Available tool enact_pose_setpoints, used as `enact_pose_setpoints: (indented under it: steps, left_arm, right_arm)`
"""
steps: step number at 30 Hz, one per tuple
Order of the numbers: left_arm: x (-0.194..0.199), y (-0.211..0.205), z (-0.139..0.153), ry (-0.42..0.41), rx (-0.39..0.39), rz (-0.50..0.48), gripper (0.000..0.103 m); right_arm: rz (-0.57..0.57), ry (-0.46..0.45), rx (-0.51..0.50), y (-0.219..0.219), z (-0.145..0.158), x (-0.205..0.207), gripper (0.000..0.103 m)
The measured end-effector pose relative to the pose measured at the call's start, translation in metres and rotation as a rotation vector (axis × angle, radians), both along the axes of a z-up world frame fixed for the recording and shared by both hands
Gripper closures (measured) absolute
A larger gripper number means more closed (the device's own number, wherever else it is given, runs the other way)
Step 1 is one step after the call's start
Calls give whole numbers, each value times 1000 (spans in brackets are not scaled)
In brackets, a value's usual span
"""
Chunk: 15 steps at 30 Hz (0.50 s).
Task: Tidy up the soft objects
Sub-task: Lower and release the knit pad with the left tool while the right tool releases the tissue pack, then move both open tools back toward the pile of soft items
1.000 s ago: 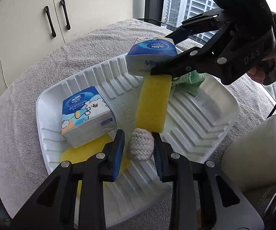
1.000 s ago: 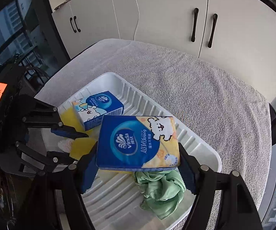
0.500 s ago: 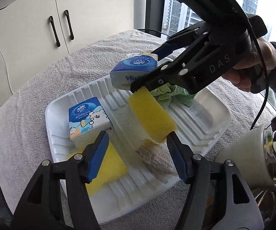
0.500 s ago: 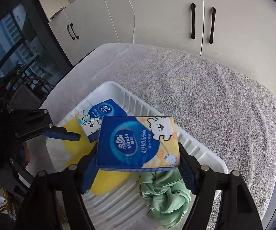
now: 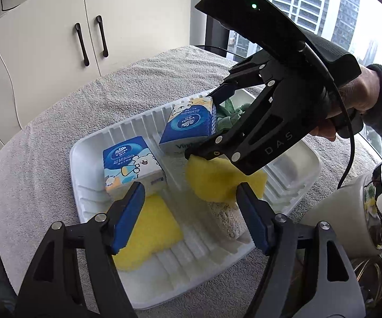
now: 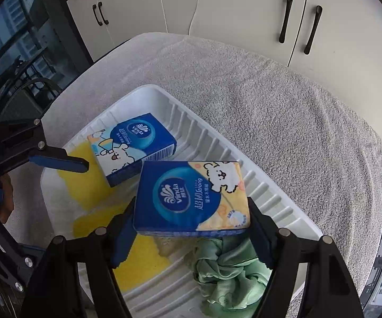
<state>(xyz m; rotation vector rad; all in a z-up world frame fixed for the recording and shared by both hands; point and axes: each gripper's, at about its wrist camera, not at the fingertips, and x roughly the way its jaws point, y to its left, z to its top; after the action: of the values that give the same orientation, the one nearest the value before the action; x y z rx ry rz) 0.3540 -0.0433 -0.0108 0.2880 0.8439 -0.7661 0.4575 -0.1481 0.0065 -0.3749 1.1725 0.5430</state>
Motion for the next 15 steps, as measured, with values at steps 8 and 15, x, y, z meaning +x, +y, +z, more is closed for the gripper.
enact_pose_setpoints:
  steps: [8, 15]
  left_arm:
    - [7, 15, 5, 16, -52, 39, 27]
    - [1, 21, 9, 13, -75, 47, 27]
  right_arm:
    - [-36, 4, 22, -15, 7, -4, 16]
    - [-36, -24, 75, -30, 28, -20, 10]
